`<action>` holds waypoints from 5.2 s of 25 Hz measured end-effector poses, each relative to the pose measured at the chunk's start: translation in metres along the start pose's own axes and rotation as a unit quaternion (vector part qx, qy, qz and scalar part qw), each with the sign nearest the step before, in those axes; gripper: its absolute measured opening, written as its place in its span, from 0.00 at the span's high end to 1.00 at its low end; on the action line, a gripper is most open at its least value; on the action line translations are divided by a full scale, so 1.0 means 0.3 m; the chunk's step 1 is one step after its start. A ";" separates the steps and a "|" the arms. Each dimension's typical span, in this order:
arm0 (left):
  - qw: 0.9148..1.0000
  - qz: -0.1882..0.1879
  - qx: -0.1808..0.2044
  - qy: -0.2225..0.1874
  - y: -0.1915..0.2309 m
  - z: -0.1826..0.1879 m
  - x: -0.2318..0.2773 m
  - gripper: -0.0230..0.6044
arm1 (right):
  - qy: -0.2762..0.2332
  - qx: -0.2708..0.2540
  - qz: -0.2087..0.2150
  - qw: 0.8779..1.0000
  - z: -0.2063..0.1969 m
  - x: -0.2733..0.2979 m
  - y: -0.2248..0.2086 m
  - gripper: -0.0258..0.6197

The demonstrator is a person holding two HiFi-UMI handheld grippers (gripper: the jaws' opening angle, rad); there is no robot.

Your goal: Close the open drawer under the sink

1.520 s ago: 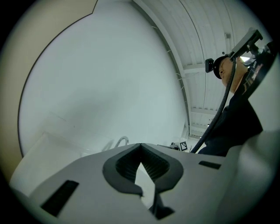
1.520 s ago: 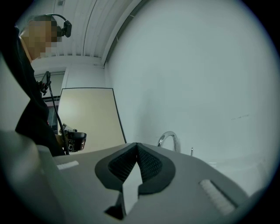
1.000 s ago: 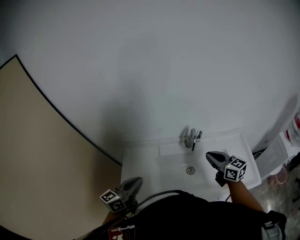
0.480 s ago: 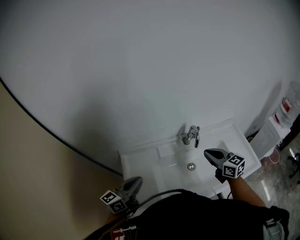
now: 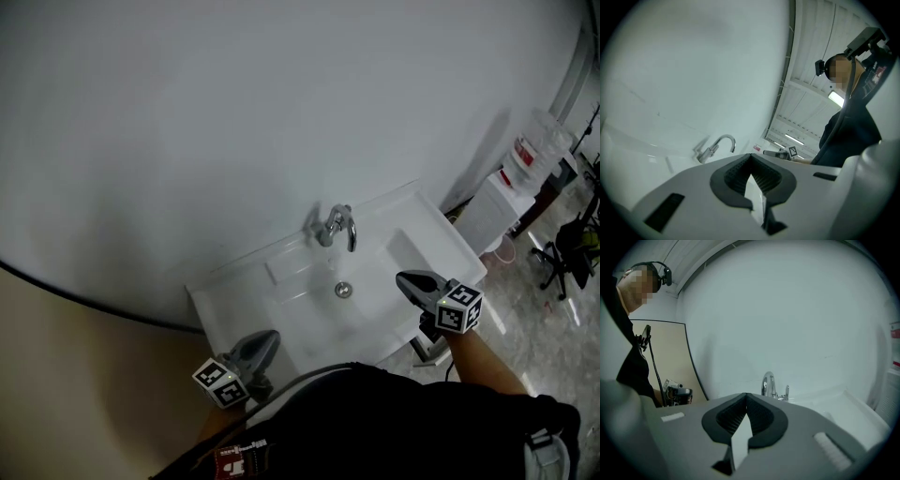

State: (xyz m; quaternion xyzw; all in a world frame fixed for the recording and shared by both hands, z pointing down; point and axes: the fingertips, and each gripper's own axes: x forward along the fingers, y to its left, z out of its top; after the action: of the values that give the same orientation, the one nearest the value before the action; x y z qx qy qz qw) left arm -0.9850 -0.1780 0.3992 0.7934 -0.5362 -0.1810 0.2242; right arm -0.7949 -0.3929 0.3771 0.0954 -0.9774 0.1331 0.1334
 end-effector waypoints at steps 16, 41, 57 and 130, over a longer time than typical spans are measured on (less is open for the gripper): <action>0.996 -0.034 0.031 0.082 -0.393 -0.279 0.703 0.96 | -0.038 0.034 -0.038 0.998 -0.235 -0.568 -0.486 0.96; 0.933 -0.190 0.040 0.304 -0.804 -1.040 1.278 0.96 | -0.053 0.074 -0.147 0.985 -0.771 -1.118 -0.763 0.96; 0.886 -0.234 0.045 0.397 -0.929 -1.463 1.485 0.96 | -0.020 0.080 -0.190 0.978 -1.153 -1.304 -0.890 0.95; 0.865 -0.191 -0.010 0.464 -0.606 -1.896 1.443 0.96 | 0.219 0.004 -0.138 0.966 -2.013 -0.814 -1.019 0.75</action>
State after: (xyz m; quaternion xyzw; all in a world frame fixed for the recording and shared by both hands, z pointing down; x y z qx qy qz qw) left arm -0.3893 -0.4305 0.7532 0.8702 -0.2063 0.1633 0.4165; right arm -0.3537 -0.4728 0.9399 0.1986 -0.9011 0.1346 0.3611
